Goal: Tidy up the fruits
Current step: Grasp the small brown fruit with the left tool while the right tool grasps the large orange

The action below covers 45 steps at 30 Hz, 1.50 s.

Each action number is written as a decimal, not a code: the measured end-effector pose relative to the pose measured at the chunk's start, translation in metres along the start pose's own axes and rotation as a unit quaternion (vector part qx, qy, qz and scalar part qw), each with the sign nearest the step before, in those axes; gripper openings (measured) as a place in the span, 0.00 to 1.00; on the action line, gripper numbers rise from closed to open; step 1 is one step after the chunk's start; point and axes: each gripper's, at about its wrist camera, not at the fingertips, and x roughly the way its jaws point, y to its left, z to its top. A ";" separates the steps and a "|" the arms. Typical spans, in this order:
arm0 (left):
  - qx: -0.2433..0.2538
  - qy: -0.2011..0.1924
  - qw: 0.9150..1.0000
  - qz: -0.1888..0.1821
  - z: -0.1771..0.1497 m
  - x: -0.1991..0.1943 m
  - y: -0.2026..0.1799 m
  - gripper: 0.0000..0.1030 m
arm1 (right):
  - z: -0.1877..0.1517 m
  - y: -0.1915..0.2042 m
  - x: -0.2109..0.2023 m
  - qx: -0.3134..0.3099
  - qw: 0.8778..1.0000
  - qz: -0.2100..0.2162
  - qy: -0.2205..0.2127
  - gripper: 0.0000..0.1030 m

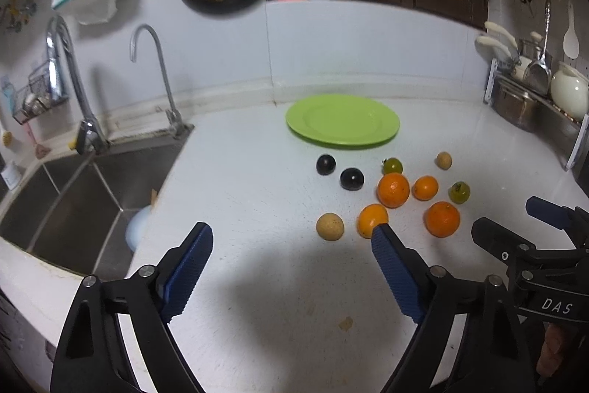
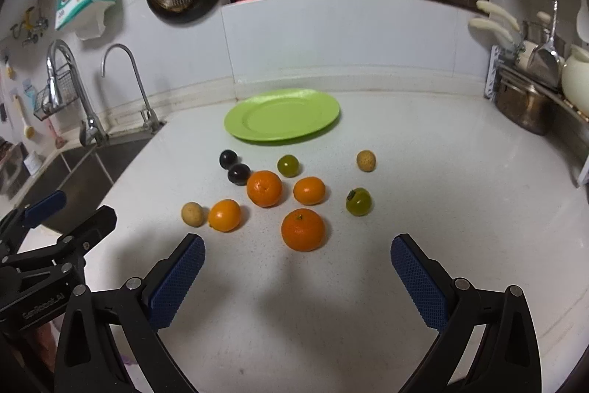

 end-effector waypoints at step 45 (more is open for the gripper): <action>0.024 0.104 0.991 -0.077 0.003 0.089 -0.022 0.28 | 0.001 -0.010 0.082 -0.016 0.995 0.030 0.089 0.41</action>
